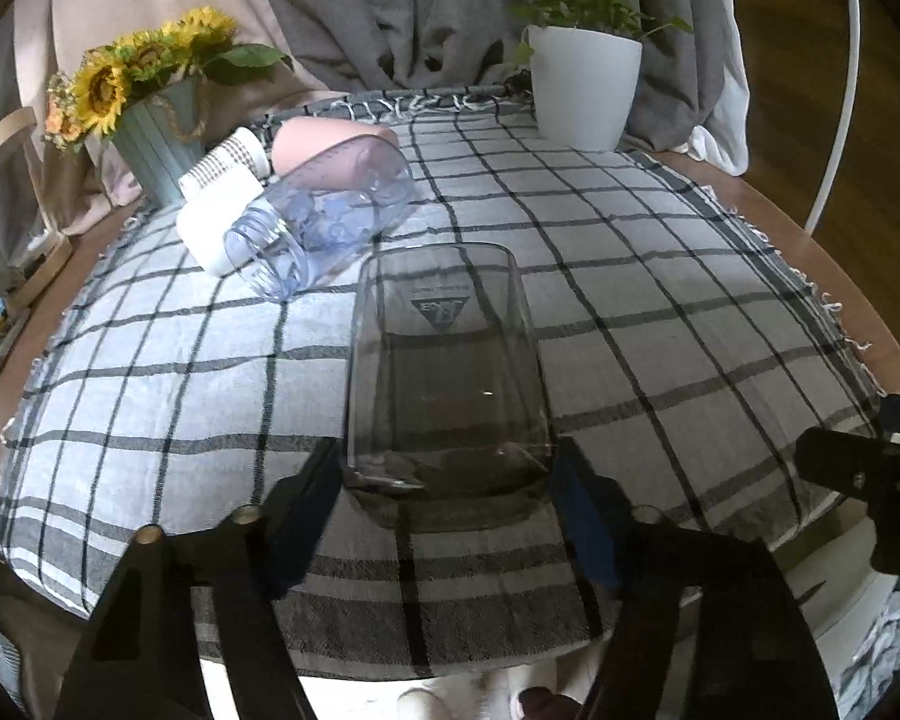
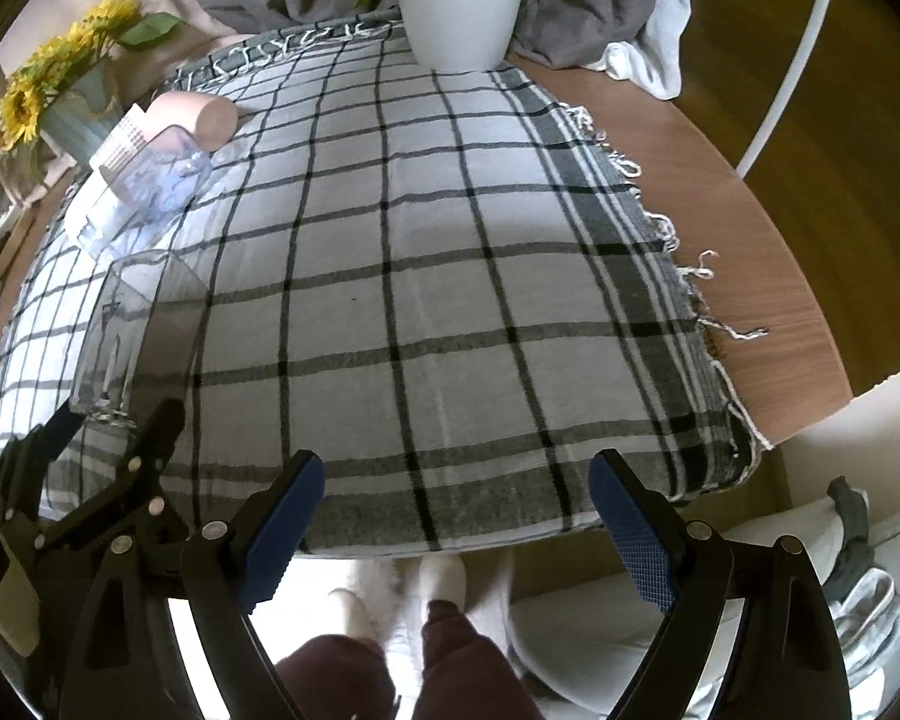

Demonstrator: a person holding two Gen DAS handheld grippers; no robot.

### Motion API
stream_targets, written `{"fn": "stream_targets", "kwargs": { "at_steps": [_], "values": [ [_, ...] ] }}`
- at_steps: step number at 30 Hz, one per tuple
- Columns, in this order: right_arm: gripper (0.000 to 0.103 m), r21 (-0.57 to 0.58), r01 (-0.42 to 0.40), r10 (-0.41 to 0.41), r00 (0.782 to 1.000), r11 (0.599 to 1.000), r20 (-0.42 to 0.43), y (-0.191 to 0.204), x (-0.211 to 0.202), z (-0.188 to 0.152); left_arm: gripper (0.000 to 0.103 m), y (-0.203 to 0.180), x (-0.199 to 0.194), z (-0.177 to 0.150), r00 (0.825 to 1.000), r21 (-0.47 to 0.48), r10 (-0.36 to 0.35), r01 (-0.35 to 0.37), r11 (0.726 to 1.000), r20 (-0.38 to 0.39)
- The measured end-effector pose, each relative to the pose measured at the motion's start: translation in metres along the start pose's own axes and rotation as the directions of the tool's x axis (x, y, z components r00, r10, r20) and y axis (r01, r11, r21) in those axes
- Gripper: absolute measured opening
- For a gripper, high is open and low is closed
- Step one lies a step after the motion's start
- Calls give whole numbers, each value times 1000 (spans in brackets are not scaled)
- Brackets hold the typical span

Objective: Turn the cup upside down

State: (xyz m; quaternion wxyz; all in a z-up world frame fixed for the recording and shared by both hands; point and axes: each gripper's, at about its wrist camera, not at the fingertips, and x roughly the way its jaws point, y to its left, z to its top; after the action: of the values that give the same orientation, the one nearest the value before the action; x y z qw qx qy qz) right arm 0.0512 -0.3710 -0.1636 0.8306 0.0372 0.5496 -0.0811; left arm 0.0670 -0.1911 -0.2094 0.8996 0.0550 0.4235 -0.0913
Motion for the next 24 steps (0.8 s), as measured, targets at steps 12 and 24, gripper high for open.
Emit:
{"fn": "stream_targets", "kwargs": {
  "at_steps": [12, 24],
  "values": [
    [90, -2, -59, 59, 997, 998, 46, 3, -10, 16, 66, 7, -14, 29, 1000, -46, -19, 18, 999, -12],
    [90, 4, -123, 121, 984, 992, 129, 5, -17, 50, 66, 8, -12, 71, 999, -47, -8, 10, 999, 37]
  ]
}}
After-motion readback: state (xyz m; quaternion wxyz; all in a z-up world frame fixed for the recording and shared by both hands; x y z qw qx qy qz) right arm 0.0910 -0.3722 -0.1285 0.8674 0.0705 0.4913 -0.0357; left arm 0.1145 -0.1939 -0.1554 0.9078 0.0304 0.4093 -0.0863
